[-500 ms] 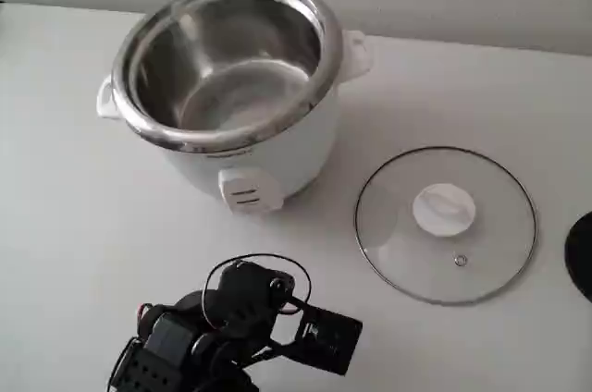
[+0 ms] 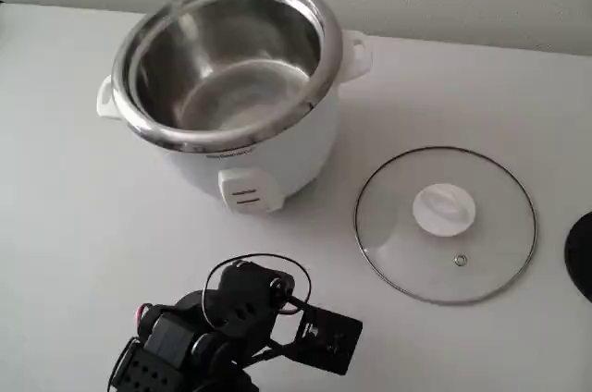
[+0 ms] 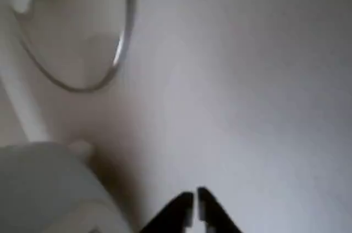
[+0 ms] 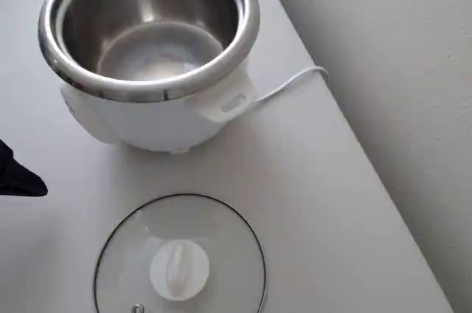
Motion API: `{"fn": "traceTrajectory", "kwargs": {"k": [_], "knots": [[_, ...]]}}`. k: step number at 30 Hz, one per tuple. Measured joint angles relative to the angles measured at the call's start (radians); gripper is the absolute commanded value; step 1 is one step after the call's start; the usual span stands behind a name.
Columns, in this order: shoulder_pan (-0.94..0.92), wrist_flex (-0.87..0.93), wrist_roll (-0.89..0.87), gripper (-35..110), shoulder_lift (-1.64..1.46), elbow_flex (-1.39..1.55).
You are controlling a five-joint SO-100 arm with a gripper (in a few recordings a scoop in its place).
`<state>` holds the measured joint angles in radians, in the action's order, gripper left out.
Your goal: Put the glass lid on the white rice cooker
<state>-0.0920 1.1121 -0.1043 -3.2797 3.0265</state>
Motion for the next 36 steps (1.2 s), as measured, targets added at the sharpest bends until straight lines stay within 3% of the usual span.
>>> {"fn": "traceTrajectory", "kwargs": {"k": [36], "knots": [[-0.066,-0.038,0.026,8,-0.006,0.012]]}}
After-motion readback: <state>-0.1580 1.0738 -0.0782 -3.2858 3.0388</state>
